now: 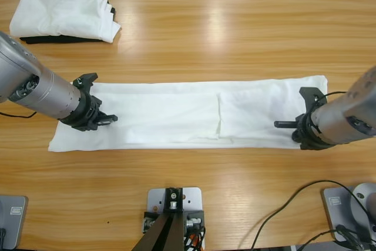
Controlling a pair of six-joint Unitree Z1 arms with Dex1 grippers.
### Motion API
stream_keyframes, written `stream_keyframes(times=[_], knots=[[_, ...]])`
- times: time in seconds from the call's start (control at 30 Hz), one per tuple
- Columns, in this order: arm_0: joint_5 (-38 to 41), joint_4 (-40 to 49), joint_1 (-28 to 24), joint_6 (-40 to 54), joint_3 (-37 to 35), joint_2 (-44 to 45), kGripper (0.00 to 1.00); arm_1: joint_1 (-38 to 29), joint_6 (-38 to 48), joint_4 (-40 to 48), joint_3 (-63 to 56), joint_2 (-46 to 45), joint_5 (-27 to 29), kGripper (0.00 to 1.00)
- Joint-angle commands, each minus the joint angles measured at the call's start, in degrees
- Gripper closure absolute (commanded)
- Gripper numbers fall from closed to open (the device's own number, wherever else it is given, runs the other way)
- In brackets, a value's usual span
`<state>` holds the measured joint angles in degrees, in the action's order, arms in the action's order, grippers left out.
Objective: Fold clothes
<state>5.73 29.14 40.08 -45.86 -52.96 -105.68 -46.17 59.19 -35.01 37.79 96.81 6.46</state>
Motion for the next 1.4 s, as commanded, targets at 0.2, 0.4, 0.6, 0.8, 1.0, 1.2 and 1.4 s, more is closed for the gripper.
stream_keyframes(times=[0.2, 0.4, 0.6, 0.8, 1.0, 1.2, 1.4], knots=[[1.48, -0.08, -1.67, 0.86, 1.39, 2.0, 1.0, 0.99, -0.77, -4.7, 3.8, -3.17, 6.04, 1.0], [3.38, 0.75, -0.88, 1.14, 0.51, 4.57, 1.0, 0.99, -1.55, -11.0, 12.52, -8.92, 6.37, 1.0], [3.77, 2.38, 0.26, 1.21, -0.13, 5.62, 1.0, 0.99, -4.98, 6.37, 9.57, -2.56, 0.15, 1.0], [3.75, 4.77, -4.4, 3.95, -0.64, 10.77, 0.103, 0.99, -11.55, 8.85, 8.87, -6.71, -4.44, 1.0], [15.76, 10.99, -21.94, 22.48, 1.02, 16.2, 0.0, 0.99, -11.23, 8.46, 7.57, -13.28, -4.37, 0.0], [25.67, 11.1, -38.11, 35.59, 6.11, 11.28, 0.004, 0.99, -10.93, 8.55, 6.58, -14.11, -4.7, 0.0], [20.73, 11.1, -40.55, 32.71, 6.55, 5.6, 0.0, 0.99, -10.85, 9.04, 5.68, -13.86, -4.7, 0.0]])
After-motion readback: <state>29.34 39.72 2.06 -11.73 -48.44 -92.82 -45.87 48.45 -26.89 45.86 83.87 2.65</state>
